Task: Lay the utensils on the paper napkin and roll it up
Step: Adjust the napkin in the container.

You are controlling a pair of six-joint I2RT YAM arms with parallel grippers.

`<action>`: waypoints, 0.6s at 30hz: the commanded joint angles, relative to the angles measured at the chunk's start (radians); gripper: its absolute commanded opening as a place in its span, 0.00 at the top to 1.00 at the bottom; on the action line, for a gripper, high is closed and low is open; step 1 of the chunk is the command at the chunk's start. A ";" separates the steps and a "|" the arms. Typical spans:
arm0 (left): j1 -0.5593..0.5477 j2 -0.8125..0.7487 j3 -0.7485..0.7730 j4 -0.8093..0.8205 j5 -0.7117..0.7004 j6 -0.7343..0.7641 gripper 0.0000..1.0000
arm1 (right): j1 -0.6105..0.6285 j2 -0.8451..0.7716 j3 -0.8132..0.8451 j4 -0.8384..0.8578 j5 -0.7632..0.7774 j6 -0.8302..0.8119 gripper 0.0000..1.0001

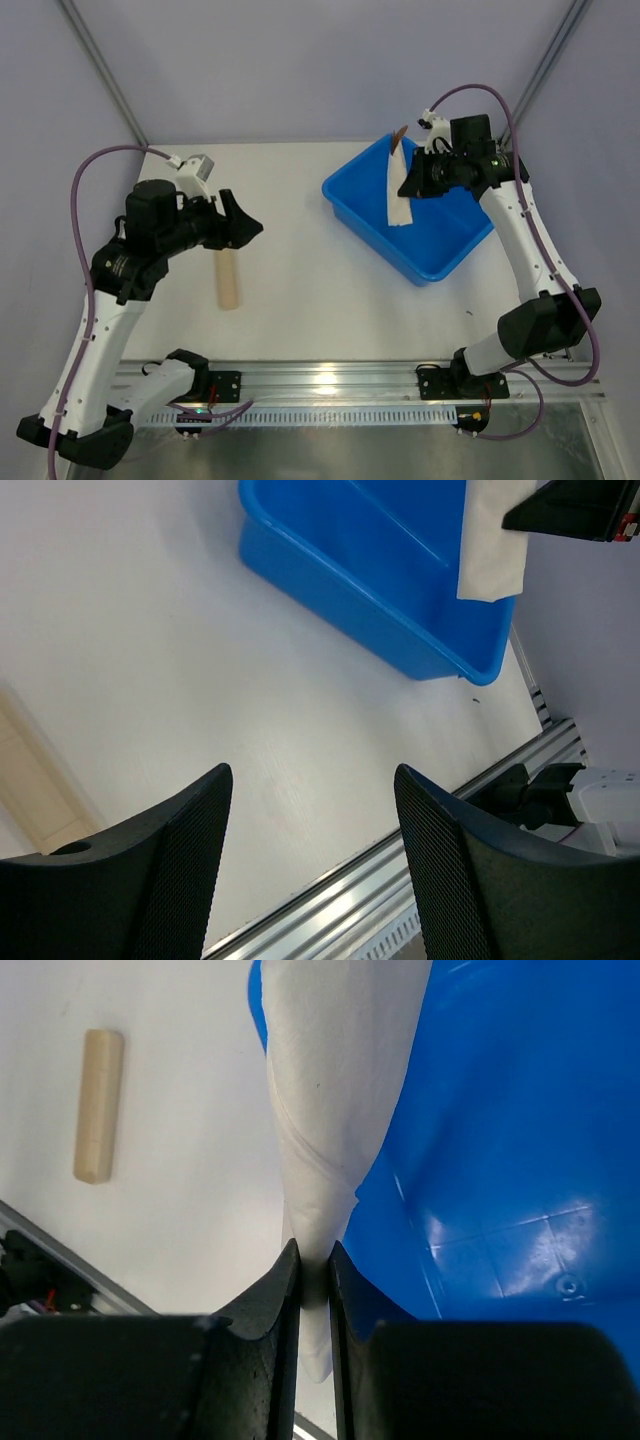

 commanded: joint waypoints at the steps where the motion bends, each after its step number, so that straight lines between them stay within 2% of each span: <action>1: 0.004 -0.039 0.013 -0.029 -0.024 0.071 0.32 | -0.005 -0.022 -0.010 -0.014 0.110 -0.140 0.97; 12: -0.049 -0.068 0.010 -0.076 -0.079 0.137 0.31 | -0.008 0.125 -0.014 -0.005 0.218 -0.263 0.97; 18: -0.060 -0.056 0.018 -0.107 -0.087 0.151 0.31 | -0.008 0.260 0.046 -0.011 0.190 -0.318 0.97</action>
